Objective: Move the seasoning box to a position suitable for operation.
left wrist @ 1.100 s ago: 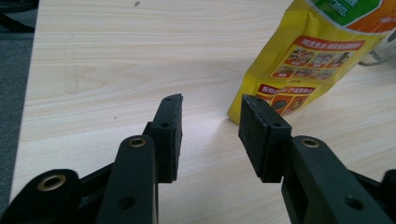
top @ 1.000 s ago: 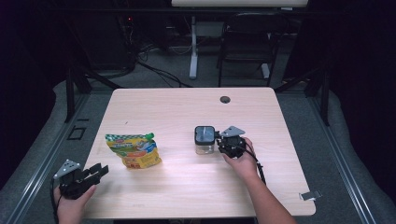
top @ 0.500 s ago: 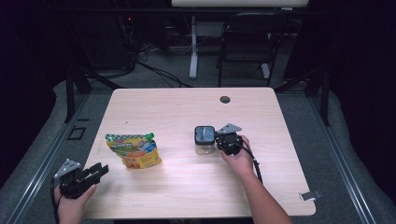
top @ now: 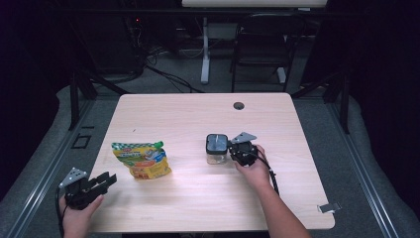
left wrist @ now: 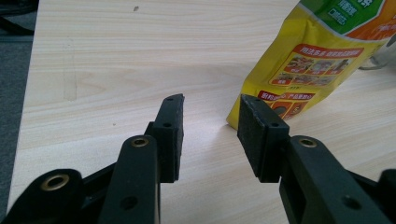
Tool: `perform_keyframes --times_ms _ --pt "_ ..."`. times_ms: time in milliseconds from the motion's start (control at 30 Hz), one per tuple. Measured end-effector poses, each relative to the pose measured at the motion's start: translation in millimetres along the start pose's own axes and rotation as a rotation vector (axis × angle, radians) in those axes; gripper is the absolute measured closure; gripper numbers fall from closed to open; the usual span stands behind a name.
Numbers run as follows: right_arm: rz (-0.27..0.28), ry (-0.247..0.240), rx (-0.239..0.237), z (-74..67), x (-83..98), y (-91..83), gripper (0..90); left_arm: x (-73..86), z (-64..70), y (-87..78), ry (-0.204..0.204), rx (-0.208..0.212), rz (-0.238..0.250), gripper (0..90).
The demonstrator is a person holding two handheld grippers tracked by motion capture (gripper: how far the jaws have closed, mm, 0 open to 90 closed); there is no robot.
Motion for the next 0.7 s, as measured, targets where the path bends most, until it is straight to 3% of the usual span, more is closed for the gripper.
perform_keyframes --times_ms 700 --pt "0.004 0.001 -0.023 -10.8 15.7 -19.7 75.5 0.6 2.5 1.5 0.007 0.001 -0.006 61.1"
Point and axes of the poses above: each handheld gripper's, and its own axes: y roughly forward along the jaws, x roughly out of its underside, z roughly to its right, the point moved 3 cm from there along y, roughly forward along the jaws, and after that the axes turned 3 degrees about -x, right-handed, at the moved point
